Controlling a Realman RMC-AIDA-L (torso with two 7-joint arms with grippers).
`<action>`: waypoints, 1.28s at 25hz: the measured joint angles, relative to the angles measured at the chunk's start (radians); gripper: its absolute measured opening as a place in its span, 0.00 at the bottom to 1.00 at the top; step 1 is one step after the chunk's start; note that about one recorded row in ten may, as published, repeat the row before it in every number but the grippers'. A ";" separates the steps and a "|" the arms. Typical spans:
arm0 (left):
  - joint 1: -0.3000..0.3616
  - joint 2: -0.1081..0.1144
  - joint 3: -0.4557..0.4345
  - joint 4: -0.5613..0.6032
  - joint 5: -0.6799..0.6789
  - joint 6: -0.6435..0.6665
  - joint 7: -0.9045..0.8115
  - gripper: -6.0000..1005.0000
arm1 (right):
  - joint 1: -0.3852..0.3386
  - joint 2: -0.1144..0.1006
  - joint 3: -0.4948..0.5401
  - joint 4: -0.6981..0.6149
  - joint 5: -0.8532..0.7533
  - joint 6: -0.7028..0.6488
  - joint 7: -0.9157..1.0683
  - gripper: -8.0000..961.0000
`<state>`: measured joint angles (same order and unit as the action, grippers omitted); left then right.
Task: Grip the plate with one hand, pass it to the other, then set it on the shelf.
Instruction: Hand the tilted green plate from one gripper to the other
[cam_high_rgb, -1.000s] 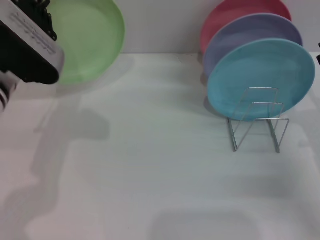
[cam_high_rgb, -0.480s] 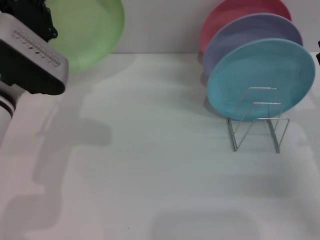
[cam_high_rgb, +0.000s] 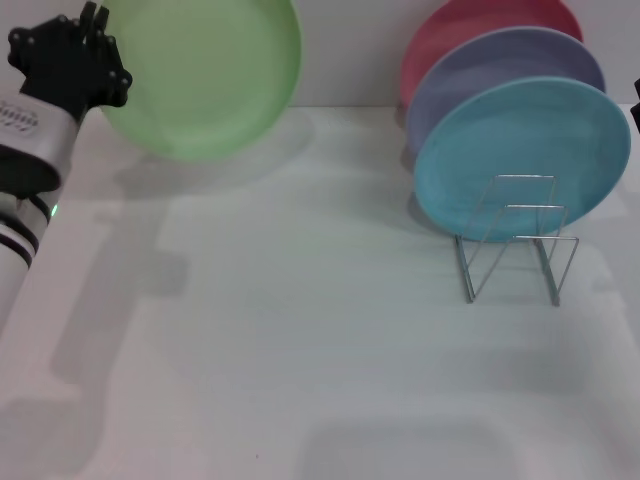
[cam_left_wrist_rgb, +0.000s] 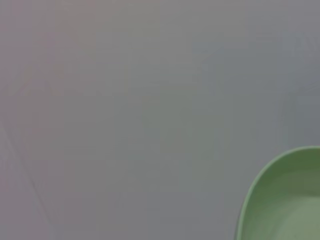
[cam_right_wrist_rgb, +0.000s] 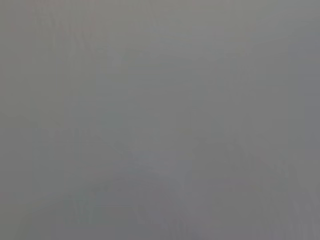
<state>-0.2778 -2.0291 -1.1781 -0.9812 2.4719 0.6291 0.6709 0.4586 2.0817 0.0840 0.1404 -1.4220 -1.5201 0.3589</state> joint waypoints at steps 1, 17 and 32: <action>-0.001 -0.001 -0.002 0.026 0.043 0.016 -0.108 0.04 | 0.000 0.000 0.001 0.001 0.000 0.000 0.000 0.72; -0.029 0.004 -0.014 0.291 0.286 0.257 -0.768 0.04 | -0.011 0.002 -0.007 0.005 -0.008 -0.017 0.000 0.72; -0.006 -0.031 -0.013 0.469 0.329 0.513 -0.892 0.04 | -0.096 0.003 -0.045 0.066 -0.114 -0.143 -0.012 0.72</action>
<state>-0.2834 -2.0606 -1.1908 -0.5123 2.8012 1.1424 -0.2209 0.3624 2.0850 0.0387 0.2066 -1.5358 -1.6628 0.3469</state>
